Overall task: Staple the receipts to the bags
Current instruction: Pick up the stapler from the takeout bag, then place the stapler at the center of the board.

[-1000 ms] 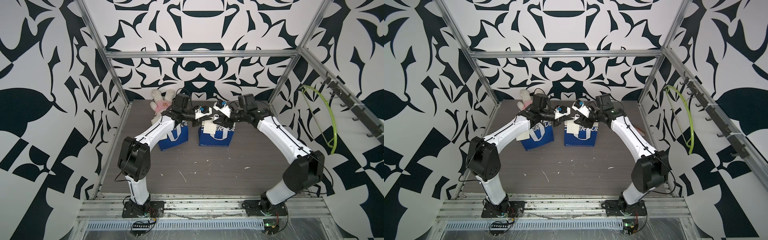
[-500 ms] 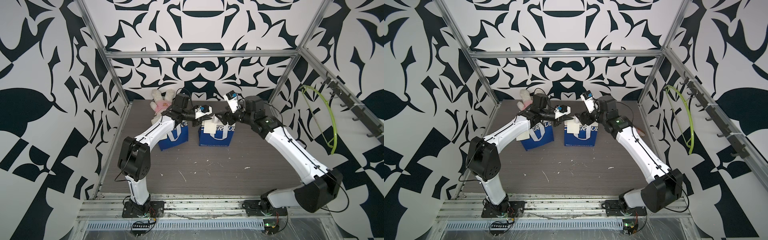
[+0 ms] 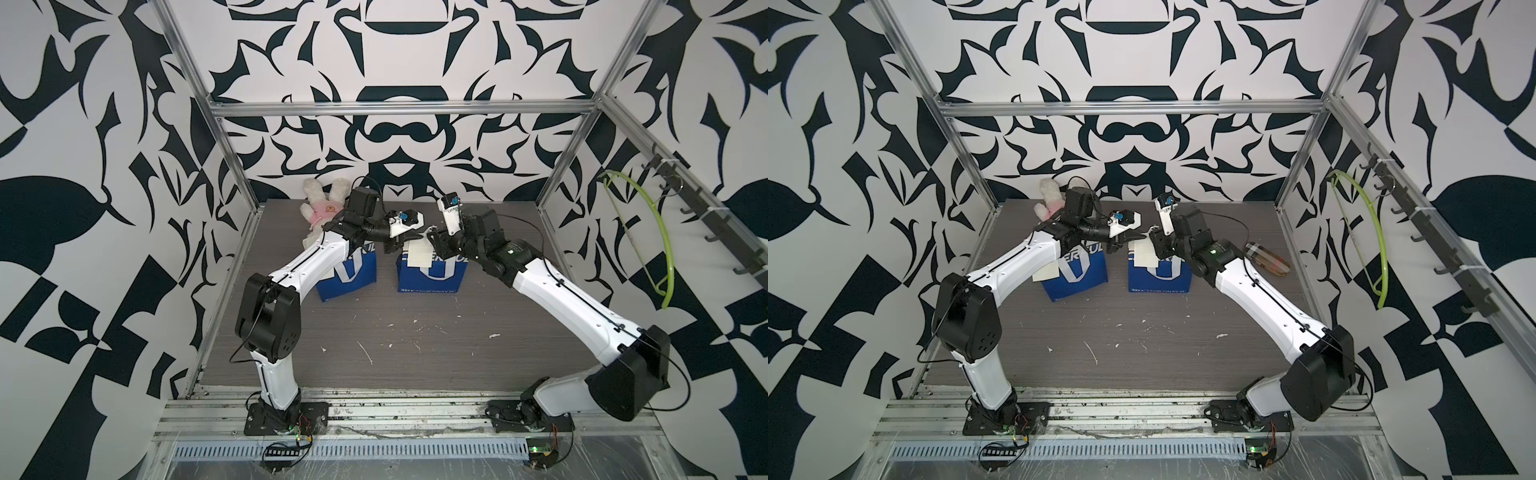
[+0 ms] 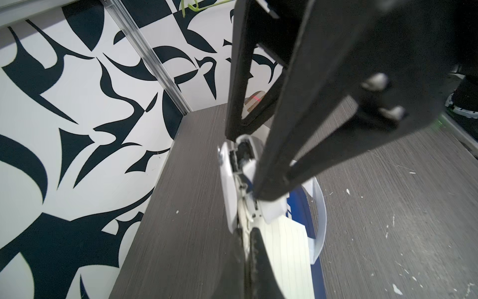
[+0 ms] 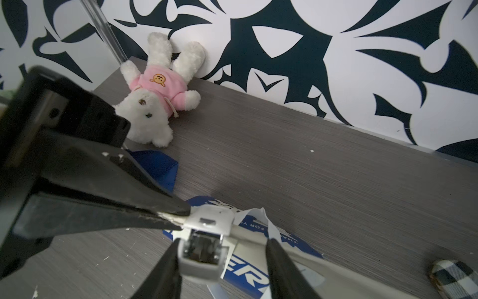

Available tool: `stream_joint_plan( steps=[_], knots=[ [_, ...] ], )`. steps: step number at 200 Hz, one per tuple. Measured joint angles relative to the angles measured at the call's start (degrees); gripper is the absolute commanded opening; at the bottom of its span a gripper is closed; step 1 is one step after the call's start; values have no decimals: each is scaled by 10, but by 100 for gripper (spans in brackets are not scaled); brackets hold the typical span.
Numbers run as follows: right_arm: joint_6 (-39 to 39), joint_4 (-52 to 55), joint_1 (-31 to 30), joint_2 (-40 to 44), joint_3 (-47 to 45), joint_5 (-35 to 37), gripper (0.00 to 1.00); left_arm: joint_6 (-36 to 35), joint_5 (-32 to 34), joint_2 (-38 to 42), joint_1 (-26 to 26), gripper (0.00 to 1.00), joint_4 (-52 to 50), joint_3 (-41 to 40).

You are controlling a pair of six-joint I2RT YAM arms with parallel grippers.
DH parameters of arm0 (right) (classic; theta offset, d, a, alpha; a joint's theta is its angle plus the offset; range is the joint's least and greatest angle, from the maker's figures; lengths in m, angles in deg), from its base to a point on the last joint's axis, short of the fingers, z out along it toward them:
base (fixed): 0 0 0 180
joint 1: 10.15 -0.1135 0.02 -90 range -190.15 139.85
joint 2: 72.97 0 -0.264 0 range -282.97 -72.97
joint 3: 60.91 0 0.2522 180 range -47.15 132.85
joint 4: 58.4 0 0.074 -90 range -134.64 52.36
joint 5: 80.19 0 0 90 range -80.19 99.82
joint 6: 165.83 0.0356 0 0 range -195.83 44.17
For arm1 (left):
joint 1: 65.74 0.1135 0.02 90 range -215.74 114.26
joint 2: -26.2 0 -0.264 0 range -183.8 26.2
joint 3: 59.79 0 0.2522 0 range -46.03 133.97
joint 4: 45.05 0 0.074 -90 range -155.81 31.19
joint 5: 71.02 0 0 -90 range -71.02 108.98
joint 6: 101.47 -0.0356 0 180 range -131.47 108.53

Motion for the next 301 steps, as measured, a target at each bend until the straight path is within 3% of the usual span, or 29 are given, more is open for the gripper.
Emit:
stream_joint_plan(
  steps=[21, 75, 120, 151, 156, 159, 162, 204, 234, 268, 301],
  knots=[
    [3, -6, -5, 0, 0, 0, 0, 2, 1, 0, 0, 0, 0, 0],
    [13, -91, -1, 18, -25, -18, 0, 4, 5, -1, 4, 0, 2, 0],
    [-7, -209, 8, 75, -41, 22, 0, 3, -1, -2, 3, 0, 0, 0],
    [-16, -135, 33, 101, 2, 62, 0, 2, 2, -2, 3, 54, -5, -1],
    [-15, -111, 41, 106, 8, 66, 0, 4, 3, -3, 3, 68, -5, -3],
    [-14, -96, 46, 109, 11, 67, 0, 7, 4, -3, 2, 95, -5, -5],
    [-12, -79, 52, 112, 13, 70, 0, 9, 4, -3, 2, 100, -5, -7],
    [32, 165, 165, 170, -3, 83, 0, 40, 7, -1, -5, 99, 14, -35],
    [71, 286, 215, 188, -61, 42, 0, 69, 9, 23, -17, 99, 35, -38],
    [102, 352, 224, 125, -151, -38, 0, 115, 31, 101, -32, 99, 73, -54],
    [107, 375, 236, 48, -192, -104, 0, 170, 93, 207, -38, 99, 107, -80]
  ],
)
